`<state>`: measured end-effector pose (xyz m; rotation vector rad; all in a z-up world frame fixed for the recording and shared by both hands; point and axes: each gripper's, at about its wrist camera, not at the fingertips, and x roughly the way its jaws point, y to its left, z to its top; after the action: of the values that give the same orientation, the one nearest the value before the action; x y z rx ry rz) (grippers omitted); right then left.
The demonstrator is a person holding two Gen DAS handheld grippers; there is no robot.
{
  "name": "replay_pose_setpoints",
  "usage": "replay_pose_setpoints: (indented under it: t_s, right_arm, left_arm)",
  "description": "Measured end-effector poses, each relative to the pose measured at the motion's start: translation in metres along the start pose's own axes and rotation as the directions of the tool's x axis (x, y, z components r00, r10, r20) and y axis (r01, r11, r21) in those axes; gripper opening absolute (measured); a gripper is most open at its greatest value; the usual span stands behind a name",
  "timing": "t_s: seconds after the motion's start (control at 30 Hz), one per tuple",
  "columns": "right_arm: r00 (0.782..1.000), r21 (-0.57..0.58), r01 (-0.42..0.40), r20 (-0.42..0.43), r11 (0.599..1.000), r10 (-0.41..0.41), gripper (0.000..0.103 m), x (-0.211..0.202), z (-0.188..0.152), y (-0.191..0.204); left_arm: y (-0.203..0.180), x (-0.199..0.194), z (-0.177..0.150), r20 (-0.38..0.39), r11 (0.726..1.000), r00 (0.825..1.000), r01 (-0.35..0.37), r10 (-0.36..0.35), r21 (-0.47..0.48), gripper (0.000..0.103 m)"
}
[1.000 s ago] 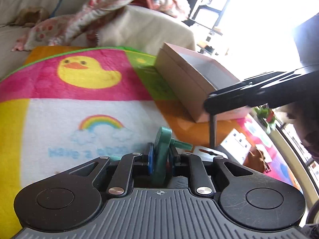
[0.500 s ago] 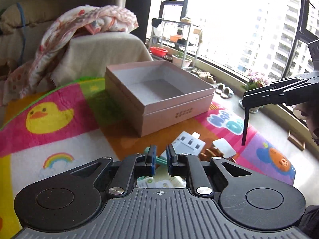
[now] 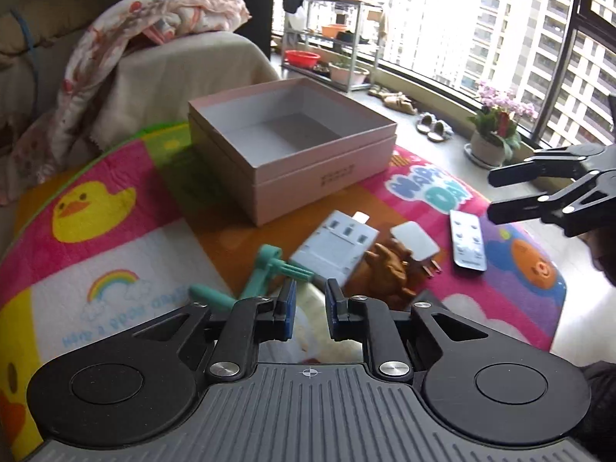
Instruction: Organize rigid objects
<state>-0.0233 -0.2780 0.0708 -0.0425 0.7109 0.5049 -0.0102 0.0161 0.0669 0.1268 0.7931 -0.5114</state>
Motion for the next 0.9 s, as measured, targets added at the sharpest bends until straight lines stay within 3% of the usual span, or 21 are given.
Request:
replay_pose_setpoints:
  t_s: [0.2, 0.37, 0.47, 0.6, 0.7, 0.83, 0.9]
  right_arm:
    - [0.996, 0.126, 0.054, -0.084, 0.991, -0.044, 0.075, 0.021, -0.034, -0.018]
    - [0.994, 0.189, 0.064, -0.096, 0.980, -0.047, 0.075, 0.032, -0.052, -0.022]
    - [0.994, 0.172, 0.087, -0.074, 0.981, -0.075, 0.078, 0.038, -0.051, -0.015]
    - [0.991, 0.127, 0.127, -0.052, 0.984, -0.121, 0.088, 0.052, -0.046, -0.002]
    - [0.985, 0.080, 0.173, -0.036, 0.982, -0.170, 0.090, 0.058, -0.047, 0.009]
    - [0.981, 0.055, 0.192, -0.024, 0.980, -0.191, 0.090, 0.058, -0.050, 0.014]
    - [0.982, 0.081, 0.189, -0.023, 0.979, -0.187, 0.090, 0.057, -0.049, 0.011]
  left_arm:
    - [-0.019, -0.018, -0.019, 0.005, 0.996, 0.996, -0.084, 0.084, 0.000, 0.020]
    - [0.015, -0.051, -0.049, 0.013, 0.970, 0.982, -0.183, 0.187, -0.161, 0.020]
    - [0.030, -0.064, -0.071, -0.013, 0.961, 0.983, -0.180, 0.182, -0.210, 0.021]
    - [0.020, -0.053, -0.083, -0.041, 0.972, 0.988, -0.153, 0.148, -0.180, 0.021]
    - [0.009, -0.034, -0.078, -0.035, 0.982, 0.994, -0.108, 0.104, -0.154, 0.021]
    - [-0.008, -0.003, -0.070, -0.072, 0.990, 0.989, -0.132, 0.128, -0.055, 0.028]
    - [-0.013, 0.005, -0.067, -0.045, 0.990, 0.989, -0.141, 0.140, -0.029, 0.028]
